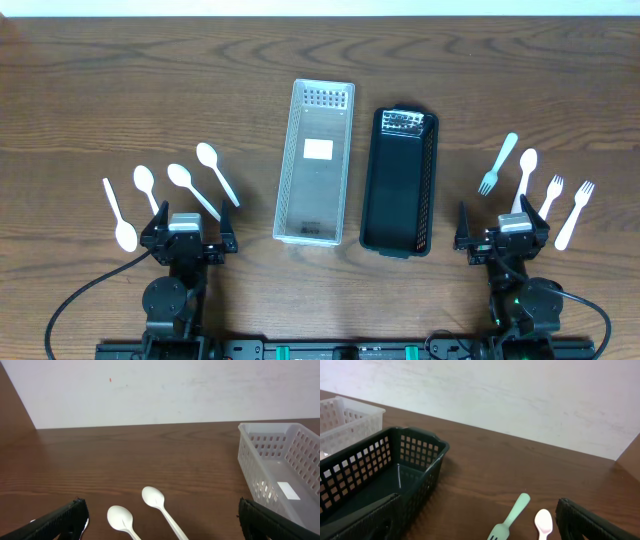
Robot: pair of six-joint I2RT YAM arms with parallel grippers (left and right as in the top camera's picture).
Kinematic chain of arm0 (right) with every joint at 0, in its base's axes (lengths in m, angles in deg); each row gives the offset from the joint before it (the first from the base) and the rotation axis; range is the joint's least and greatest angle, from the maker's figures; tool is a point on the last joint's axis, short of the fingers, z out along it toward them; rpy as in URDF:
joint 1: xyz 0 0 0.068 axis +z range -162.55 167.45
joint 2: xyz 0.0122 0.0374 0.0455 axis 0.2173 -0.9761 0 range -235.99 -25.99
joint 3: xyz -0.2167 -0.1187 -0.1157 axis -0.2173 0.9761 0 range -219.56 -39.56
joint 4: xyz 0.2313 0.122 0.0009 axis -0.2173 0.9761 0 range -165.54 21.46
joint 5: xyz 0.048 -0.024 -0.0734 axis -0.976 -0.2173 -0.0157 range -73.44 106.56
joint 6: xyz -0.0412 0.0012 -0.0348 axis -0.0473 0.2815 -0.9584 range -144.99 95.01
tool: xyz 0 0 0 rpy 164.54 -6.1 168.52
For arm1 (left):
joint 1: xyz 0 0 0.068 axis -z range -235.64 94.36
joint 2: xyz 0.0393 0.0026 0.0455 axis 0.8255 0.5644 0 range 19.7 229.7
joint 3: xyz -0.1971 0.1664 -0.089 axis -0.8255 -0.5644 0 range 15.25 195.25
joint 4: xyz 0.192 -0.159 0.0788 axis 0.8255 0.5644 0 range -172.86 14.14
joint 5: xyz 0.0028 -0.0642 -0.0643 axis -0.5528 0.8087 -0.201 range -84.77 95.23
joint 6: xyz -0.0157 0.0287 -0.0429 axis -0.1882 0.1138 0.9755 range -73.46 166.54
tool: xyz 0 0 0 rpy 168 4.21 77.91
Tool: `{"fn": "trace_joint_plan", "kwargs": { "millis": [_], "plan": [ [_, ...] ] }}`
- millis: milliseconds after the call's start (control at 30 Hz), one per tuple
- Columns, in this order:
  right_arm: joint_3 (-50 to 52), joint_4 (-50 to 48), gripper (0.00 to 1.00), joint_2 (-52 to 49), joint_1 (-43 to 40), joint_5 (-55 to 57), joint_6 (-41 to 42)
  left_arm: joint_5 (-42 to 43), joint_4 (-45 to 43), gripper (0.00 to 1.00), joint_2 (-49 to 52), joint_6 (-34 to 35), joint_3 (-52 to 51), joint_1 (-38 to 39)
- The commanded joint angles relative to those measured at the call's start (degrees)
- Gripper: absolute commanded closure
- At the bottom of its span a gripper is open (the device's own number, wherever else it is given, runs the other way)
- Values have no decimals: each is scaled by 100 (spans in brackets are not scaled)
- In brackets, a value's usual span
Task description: Pack container
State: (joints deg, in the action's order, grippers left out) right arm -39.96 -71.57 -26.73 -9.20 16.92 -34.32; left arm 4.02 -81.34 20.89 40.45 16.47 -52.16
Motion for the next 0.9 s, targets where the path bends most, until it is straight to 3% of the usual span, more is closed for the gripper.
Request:
{"fn": "trace_joint_plan", "kwargs": {
  "millis": [0,300,433,533,733,867],
  "plan": [
    [9,26,1,17,42,-42,-42,-26,251,2,17,-74,-98,9],
    [9,28,1,17,42,-68,-28,-44,247,2,17,-74,-98,9],
    [9,-24,1,2,42,-107,981,-44,251,2,37,50,-98,9],
    [-7,-11,1,-46,42,-590,1425,111,350,2,61,739,66,13],
    [-745,341,1,-730,35,-876,1572,234,1325,2,595,1132,1346,13],
    [-1980,807,1,-2085,24,-876,1497,234,2249,2,1764,1134,2647,13]
  ]
}}
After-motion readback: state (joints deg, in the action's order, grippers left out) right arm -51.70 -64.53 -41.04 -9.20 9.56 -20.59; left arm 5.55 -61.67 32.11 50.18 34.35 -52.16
